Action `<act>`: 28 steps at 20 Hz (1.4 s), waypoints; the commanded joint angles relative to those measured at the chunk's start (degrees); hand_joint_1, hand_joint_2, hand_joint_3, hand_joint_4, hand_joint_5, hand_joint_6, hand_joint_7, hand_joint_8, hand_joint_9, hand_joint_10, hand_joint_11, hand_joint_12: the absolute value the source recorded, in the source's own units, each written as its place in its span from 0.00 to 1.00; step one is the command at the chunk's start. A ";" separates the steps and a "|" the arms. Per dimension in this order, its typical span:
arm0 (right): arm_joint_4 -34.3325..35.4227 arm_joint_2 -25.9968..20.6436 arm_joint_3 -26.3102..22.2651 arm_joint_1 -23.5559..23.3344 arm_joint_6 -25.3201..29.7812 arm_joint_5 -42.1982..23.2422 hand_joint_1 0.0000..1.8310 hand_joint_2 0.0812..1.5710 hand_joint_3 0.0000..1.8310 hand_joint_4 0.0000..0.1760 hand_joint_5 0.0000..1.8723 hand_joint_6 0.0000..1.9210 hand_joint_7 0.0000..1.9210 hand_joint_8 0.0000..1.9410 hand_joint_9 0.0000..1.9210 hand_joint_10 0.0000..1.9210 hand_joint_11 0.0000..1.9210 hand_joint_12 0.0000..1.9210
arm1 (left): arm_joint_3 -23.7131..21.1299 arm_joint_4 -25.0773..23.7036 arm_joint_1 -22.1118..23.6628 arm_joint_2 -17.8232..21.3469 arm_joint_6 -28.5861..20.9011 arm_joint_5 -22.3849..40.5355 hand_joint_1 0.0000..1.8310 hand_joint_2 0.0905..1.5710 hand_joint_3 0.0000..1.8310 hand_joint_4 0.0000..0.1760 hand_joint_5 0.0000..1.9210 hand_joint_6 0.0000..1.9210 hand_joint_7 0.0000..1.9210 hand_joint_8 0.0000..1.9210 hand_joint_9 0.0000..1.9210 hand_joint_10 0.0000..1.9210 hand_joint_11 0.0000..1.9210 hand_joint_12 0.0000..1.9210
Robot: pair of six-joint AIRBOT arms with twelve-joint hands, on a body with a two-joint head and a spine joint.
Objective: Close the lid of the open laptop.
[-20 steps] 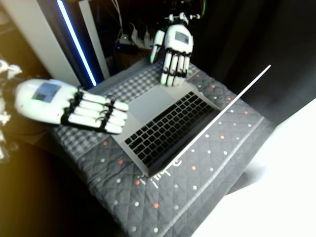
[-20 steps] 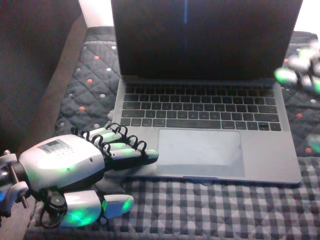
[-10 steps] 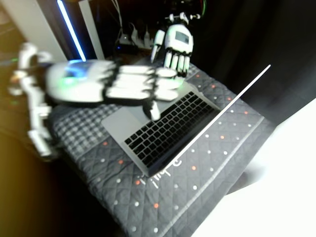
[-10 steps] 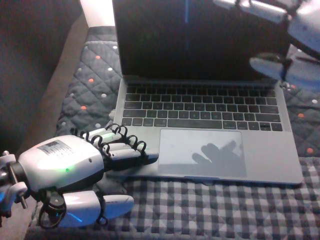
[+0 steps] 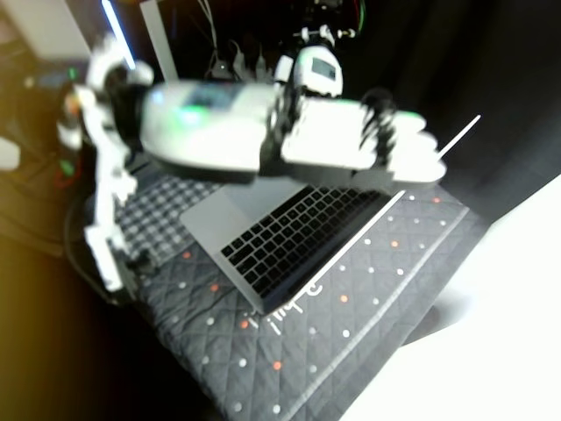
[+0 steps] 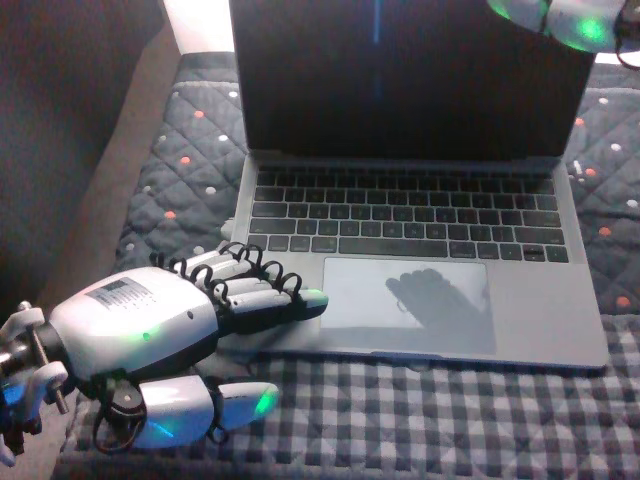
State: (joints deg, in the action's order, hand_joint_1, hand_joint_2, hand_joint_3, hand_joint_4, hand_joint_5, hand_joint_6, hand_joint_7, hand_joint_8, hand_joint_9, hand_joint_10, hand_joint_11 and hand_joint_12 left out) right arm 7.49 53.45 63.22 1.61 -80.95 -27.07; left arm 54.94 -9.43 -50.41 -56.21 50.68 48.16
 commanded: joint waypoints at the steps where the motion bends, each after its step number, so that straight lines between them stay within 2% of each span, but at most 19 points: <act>1: 0.72 -0.52 0.84 -1.55 -0.35 -4.57 0.21 0.88 0.00 0.54 0.00 0.00 0.00 0.00 0.00 0.00 0.00 0.00 | 0.06 -0.10 0.18 -0.67 -0.66 2.88 0.10 0.89 0.00 0.11 0.12 0.00 0.13 0.00 0.01 0.26 0.00 0.48; 2: 1.46 -0.05 1.71 -1.77 -0.36 -3.47 0.24 0.88 0.00 0.46 0.00 0.00 0.00 0.00 0.00 0.00 0.00 0.00 | 0.06 -0.10 0.19 -0.74 -0.66 3.00 0.08 0.89 0.00 0.11 0.12 0.00 0.13 0.00 0.00 0.28 0.00 0.50; 5: 3.76 1.79 4.43 -1.78 -0.35 -0.25 0.29 0.87 0.00 0.00 0.00 0.00 0.00 0.00 0.00 0.00 0.00 0.00 | 0.04 -0.10 0.18 -0.75 -0.87 3.34 0.09 0.89 0.00 0.02 0.13 0.00 0.13 0.00 0.00 0.30 0.00 0.52; 8: 4.43 3.29 5.92 -1.77 -0.34 2.11 0.34 0.84 0.00 0.00 0.00 0.00 0.00 0.00 0.00 0.00 0.00 0.00 | 0.04 -0.10 0.18 -0.79 -0.95 3.43 0.12 0.88 0.00 0.01 0.14 0.01 0.15 0.00 0.00 0.31 0.00 0.54; 10: 4.17 3.48 5.61 -1.75 -0.34 2.34 0.36 0.82 0.00 0.00 0.04 0.00 0.09 0.01 0.04 0.02 0.00 0.00 | 0.04 -0.08 0.19 -0.85 -0.97 3.63 0.12 0.89 0.00 0.06 0.14 0.00 0.14 0.00 0.00 0.29 0.00 0.50; 11: 3.87 3.36 5.20 -1.74 -0.34 2.33 0.39 0.80 0.02 0.00 0.17 0.00 0.25 0.06 0.10 0.29 0.00 0.30 | 0.05 -0.01 0.18 -0.85 -0.98 3.65 0.11 0.89 0.00 0.08 0.13 0.00 0.14 0.00 0.00 0.28 0.00 0.49; 12: 3.21 3.10 4.61 -1.74 -0.33 2.31 0.40 0.79 0.01 0.00 0.23 0.03 0.27 0.18 0.11 0.47 0.00 0.61 | 0.09 0.09 0.17 -0.84 -0.98 3.65 0.10 0.89 0.00 0.15 0.12 0.00 0.13 0.00 0.00 0.27 0.00 0.49; 13: 2.33 2.67 3.74 -1.73 -0.32 2.26 0.40 0.78 0.00 0.00 0.10 0.47 0.16 0.43 0.10 0.60 0.00 0.86 | 0.12 0.27 0.16 -0.84 -0.98 3.66 0.11 0.89 0.00 0.16 0.12 0.00 0.12 0.00 0.00 0.28 0.00 0.49; 14: 1.85 1.99 2.61 -1.73 -0.30 2.09 0.39 0.77 0.00 0.00 0.02 0.70 0.11 0.61 0.09 0.75 0.00 0.97 | 0.12 0.50 0.10 -0.83 -0.98 3.67 0.11 0.89 0.00 0.19 0.11 0.00 0.12 0.00 0.00 0.27 0.00 0.49; 16: -0.13 0.87 0.45 -1.73 -0.24 1.33 0.38 0.79 0.00 0.00 0.00 0.88 0.05 0.90 0.14 0.98 0.24 1.00 | 0.10 0.91 -0.04 -0.78 -0.98 3.85 0.11 0.89 0.00 0.21 0.11 0.00 0.12 0.00 0.02 0.24 0.00 0.43; 18: -9.84 -0.84 -1.36 -1.69 9.24 0.50 0.34 0.76 0.00 0.00 0.00 0.87 0.00 0.84 0.02 0.97 0.12 1.00 | 0.02 1.62 -0.36 -0.48 -0.98 4.37 0.14 0.88 0.00 0.23 0.11 0.00 0.13 0.00 0.02 0.25 0.00 0.52; 19: -17.13 -1.76 -1.74 -1.29 17.71 -0.51 0.29 0.74 0.00 0.00 0.00 0.80 0.00 0.82 0.05 0.94 0.19 1.00 | -0.09 2.14 -0.57 -0.19 -0.98 4.79 0.14 0.88 0.00 0.21 0.12 0.00 0.12 0.00 0.01 0.25 0.00 0.49; 20: -20.43 -2.30 -2.16 -0.75 21.60 -1.14 0.26 0.73 0.00 0.00 0.00 0.84 0.00 0.88 0.05 0.99 0.22 1.00 | -0.21 2.51 -0.76 0.06 -0.97 5.09 0.15 0.88 0.00 0.16 0.12 0.00 0.13 0.00 0.01 0.25 0.00 0.44; 21: -25.15 -3.11 -2.90 0.85 26.97 -2.78 0.25 0.74 0.00 0.00 0.00 0.72 0.00 0.84 0.01 1.00 0.16 1.00 | -0.43 3.05 -1.13 0.43 -0.96 5.70 0.13 0.89 0.00 0.17 0.12 0.00 0.12 0.00 0.01 0.24 0.00 0.36; 22: -27.32 -3.63 -3.39 2.54 29.72 -4.41 0.25 0.75 0.00 0.00 0.00 0.67 0.00 0.69 0.00 0.89 0.05 1.00 | -0.56 3.36 -1.47 0.67 -0.95 6.03 0.11 0.89 0.00 0.15 0.12 0.00 0.13 0.00 0.01 0.23 0.00 0.32; 24: -30.72 -4.95 -4.53 6.09 34.39 -7.99 0.23 0.74 0.00 0.00 0.00 0.68 0.00 0.60 0.00 0.82 0.00 1.00 | -0.66 3.78 -1.92 0.93 -0.94 6.44 0.10 0.89 0.00 0.26 0.11 0.00 0.12 0.00 0.01 0.22 0.00 0.36; 25: -32.68 -5.66 -5.21 7.46 36.67 -8.84 0.30 0.77 0.00 0.00 0.00 0.77 0.00 0.82 0.06 0.96 0.13 1.00 | -0.72 3.93 -2.01 1.03 -0.93 6.62 0.11 0.89 0.00 0.22 0.11 0.00 0.12 0.00 0.02 0.23 0.00 0.37; 26: -34.87 -6.16 -5.63 8.80 39.61 -9.71 0.32 0.75 0.00 0.00 0.00 0.64 0.00 0.89 0.03 1.00 0.04 1.00 | -0.80 4.18 -2.12 1.10 -0.91 6.96 0.08 0.91 0.00 0.16 0.11 0.00 0.12 0.00 0.01 0.22 0.00 0.27; 28: -36.73 -6.63 -6.29 10.76 42.15 -10.76 0.33 0.75 0.00 0.00 0.00 0.64 0.00 0.89 0.02 0.98 0.01 1.00 | -0.98 4.39 -2.29 1.20 -0.89 7.46 0.08 0.91 0.00 0.20 0.11 0.00 0.12 0.00 0.01 0.22 0.00 0.29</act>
State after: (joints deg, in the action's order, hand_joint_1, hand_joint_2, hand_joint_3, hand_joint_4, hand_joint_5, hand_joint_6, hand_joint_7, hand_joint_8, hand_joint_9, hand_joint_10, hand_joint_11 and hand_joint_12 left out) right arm -30.41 47.37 56.82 13.52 -38.96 -31.55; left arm 54.19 -6.00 -52.93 -55.42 49.89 50.50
